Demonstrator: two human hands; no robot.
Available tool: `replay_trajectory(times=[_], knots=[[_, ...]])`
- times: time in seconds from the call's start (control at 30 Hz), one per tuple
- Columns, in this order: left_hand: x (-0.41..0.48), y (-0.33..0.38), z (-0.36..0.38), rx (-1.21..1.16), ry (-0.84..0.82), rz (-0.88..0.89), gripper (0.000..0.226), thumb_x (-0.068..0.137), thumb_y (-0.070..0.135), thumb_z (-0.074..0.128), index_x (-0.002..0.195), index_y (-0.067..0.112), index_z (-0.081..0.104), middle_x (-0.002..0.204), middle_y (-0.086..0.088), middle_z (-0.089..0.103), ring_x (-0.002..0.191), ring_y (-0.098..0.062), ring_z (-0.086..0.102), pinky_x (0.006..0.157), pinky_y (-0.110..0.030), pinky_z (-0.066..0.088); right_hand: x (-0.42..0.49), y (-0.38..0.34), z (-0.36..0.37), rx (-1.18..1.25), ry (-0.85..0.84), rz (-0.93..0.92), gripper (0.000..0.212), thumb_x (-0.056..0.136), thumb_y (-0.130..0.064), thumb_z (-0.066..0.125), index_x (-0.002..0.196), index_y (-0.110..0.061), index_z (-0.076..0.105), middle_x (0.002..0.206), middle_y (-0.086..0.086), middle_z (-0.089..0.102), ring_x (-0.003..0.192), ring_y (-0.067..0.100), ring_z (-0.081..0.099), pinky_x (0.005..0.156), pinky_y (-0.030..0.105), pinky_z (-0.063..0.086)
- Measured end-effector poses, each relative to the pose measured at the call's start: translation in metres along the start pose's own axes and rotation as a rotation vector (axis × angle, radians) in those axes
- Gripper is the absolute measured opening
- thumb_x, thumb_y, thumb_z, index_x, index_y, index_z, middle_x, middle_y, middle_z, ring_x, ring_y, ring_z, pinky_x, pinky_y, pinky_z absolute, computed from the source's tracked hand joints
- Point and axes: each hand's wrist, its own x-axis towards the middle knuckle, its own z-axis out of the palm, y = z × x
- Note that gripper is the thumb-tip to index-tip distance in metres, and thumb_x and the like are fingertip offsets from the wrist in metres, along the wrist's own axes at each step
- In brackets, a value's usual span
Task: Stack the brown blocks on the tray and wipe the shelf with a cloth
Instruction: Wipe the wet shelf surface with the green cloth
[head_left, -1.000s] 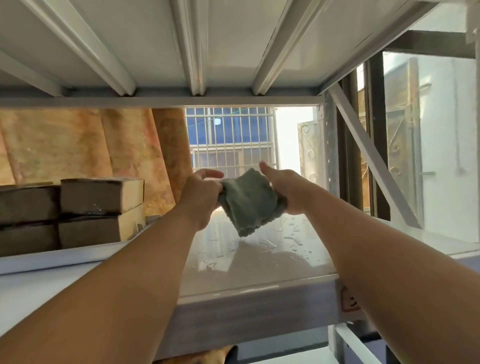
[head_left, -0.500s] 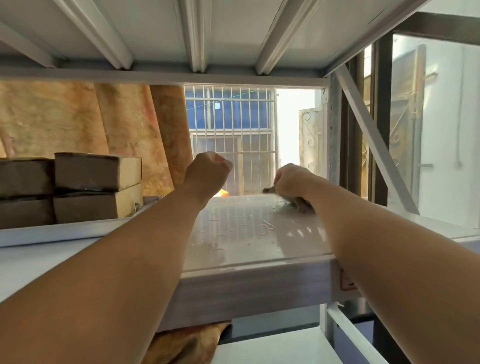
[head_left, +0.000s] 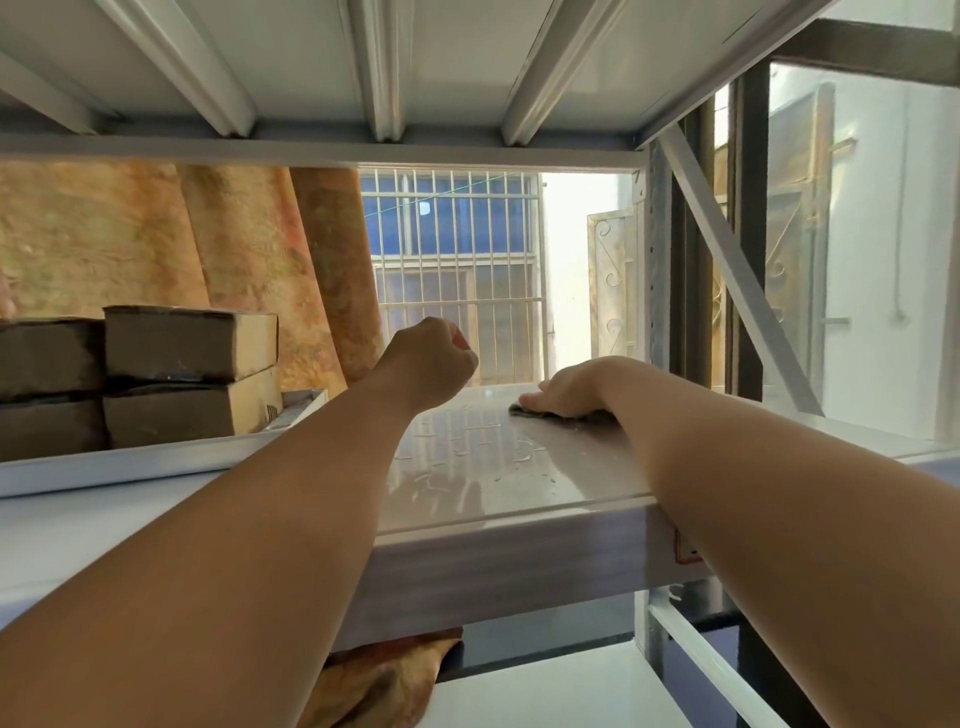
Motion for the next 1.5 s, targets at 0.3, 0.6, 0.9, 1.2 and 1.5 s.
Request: replay_trajectory(times=[0.3,0.6,0.9,1.2,1.5], knots=[[0.000,0.005,0.000,0.077,-0.058,0.105,0.021,0.092,0.013,0.049,0.106,0.006,0.061,0.091,0.000,0.059,0.089,-0.017,0.057,0.078,-0.024,0.043,-0.003,0.002,0.002,-0.101,-0.081,0.000,0.088,0.080,-0.077,0.014,0.148,-0.022,0.024,0.150,0.007,0.035,0.133,0.026,0.038,0.110,0.042,0.026],[-0.006,0.013,-0.002,0.121,-0.173,0.195,0.022,0.091,0.012,0.047,0.104,0.009,0.065,0.093,0.001,0.059,0.087,-0.016,0.055,0.063,-0.017,0.037,-0.048,0.011,0.000,0.002,-0.119,0.018,0.072,0.091,-0.065,0.008,0.151,-0.026,0.005,0.158,0.007,0.014,0.143,0.027,0.019,0.112,0.036,0.017],[-0.015,0.013,-0.004,0.139,-0.205,0.184,0.022,0.091,0.012,0.048,0.106,0.009,0.064,0.093,0.000,0.058,0.088,-0.016,0.053,0.066,-0.020,0.038,-0.071,0.027,0.008,0.112,-0.127,0.096,0.095,0.074,-0.085,0.015,0.146,-0.025,0.026,0.145,0.007,0.039,0.125,0.026,0.044,0.100,0.035,0.032],[-0.027,0.028,-0.003,0.060,-0.234,0.280,0.022,0.089,0.007,0.049,0.099,0.002,0.069,0.087,-0.003,0.065,0.083,-0.018,0.059,0.082,-0.027,0.048,-0.098,0.030,0.022,0.129,-0.101,-0.076,0.078,0.074,-0.084,0.011,0.143,-0.047,0.017,0.132,0.010,0.052,0.106,0.022,0.061,0.093,0.038,0.047],[-0.014,0.011,-0.025,0.039,-0.201,0.267,0.021,0.089,0.001,0.048,0.096,0.003,0.068,0.083,0.000,0.064,0.077,-0.014,0.061,0.067,-0.017,0.045,-0.140,-0.001,0.030,0.085,-0.036,-0.288,0.059,0.092,-0.062,0.008,0.147,-0.041,0.012,0.157,0.002,0.019,0.144,0.026,0.015,0.112,0.045,0.013]])
